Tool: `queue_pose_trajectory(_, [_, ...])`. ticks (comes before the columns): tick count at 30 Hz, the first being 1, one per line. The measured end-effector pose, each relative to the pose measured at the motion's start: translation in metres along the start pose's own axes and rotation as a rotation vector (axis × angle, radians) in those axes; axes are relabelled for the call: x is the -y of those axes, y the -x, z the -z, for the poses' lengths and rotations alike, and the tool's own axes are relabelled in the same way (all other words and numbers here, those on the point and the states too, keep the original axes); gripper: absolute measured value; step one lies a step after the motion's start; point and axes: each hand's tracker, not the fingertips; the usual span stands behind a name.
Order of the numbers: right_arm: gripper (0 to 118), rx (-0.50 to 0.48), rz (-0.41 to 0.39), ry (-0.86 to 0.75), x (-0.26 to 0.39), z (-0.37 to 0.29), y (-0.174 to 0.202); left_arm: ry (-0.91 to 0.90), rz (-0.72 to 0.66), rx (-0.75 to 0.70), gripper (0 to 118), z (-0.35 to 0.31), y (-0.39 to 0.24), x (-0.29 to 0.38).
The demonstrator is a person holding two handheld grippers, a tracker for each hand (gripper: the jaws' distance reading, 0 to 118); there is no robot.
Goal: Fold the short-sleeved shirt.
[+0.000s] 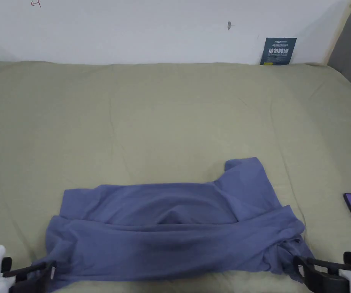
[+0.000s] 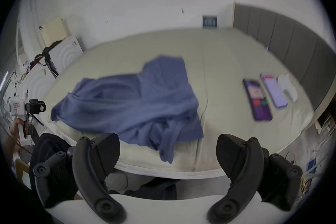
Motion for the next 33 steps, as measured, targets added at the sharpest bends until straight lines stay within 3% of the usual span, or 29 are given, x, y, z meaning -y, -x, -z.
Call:
queue_pose_trajectory(2, [104,0.019,-0.027,-0.057,-0.004,-0.025,0.013,-0.086,0.001,-0.027,95,-0.027,-0.007,-0.001])
queue_pose_trajectory(3, [84,0.009,-0.028,-0.065,-0.005,-0.034,0.018,-0.137,-0.010,-0.029,92,-0.036,-0.009,-0.002])
queue_pose_trajectory(4, [60,-0.007,-0.015,-0.068,-0.007,-0.040,0.022,-0.184,-0.021,-0.048,80,-0.047,-0.020,-0.010])
queue_pose_trajectory(5, [46,-0.033,0.006,-0.089,-0.008,-0.044,0.026,-0.166,-0.032,-0.051,80,-0.046,-0.021,-0.016])
queue_pose_trajectory(6, [46,-0.026,0.026,-0.096,-0.010,-0.044,0.030,-0.156,-0.036,-0.040,74,-0.042,-0.022,-0.024])
queue_pose_trajectory(7, [18,0.013,0.039,-0.096,-0.012,-0.042,0.034,-0.136,-0.038,-0.031,52,-0.033,-0.021,-0.036])
queue_pose_trajectory(8, [0,0.024,0.047,-0.122,-0.014,-0.042,0.039,-0.131,-0.031,-0.038,5,-0.021,-0.022,-0.047])
queue_pose_trajectory(10, [0,-0.082,0.080,-0.096,-0.021,-0.037,0.043,-0.062,0.013,-0.012,5,0.011,-0.019,-0.073])
queue_pose_trajectory(12, [0,-0.066,0.070,-0.095,-0.026,-0.034,0.054,-0.013,0.021,-0.039,5,0.054,-0.006,-0.097])
queue_pose_trajectory(16, [0,-0.089,0.052,-0.081,-0.034,-0.025,0.065,0.212,-0.131,0.028,5,0.151,0.021,-0.152])
queue_pose_trajectory(18, [0,-0.098,0.062,-0.072,-0.038,-0.020,0.066,0.361,-0.138,-0.010,5,0.201,0.031,-0.167])
queue_pose_trajectory(21, [0,-0.106,0.058,-0.053,-0.041,-0.012,0.071,0.441,-0.157,-0.038,5,0.243,0.032,-0.178])
queue_pose_trajectory(22, [0,-0.100,0.045,-0.045,-0.042,-0.010,0.070,0.472,-0.175,-0.021,9,0.255,0.034,-0.181])
queue_pose_trajectory(24, [0,-0.101,0.031,-0.032,-0.043,-0.007,0.073,0.515,-0.260,-0.016,85,0.265,0.033,-0.186])
queue_pose_trajectory(25, [0,-0.104,0.027,-0.030,-0.044,-0.006,0.075,0.537,-0.221,-0.027,112,0.269,0.028,-0.184])
queue_pose_trajectory(28, [0,-0.115,0.024,-0.026,-0.045,-0.002,0.073,0.481,-0.136,-0.122,117,0.258,0.007,-0.182])
queue_pose_trajectory(31, [0,-0.123,0.026,-0.028,-0.046,0.000,0.072,0.533,-0.174,-0.098,116,0.270,0.008,-0.174])
queue_pose_trajectory(33, [0,-0.127,0.027,-0.029,-0.047,0.000,0.072,0.589,-0.194,-0.055,97,0.283,0.014,-0.169])
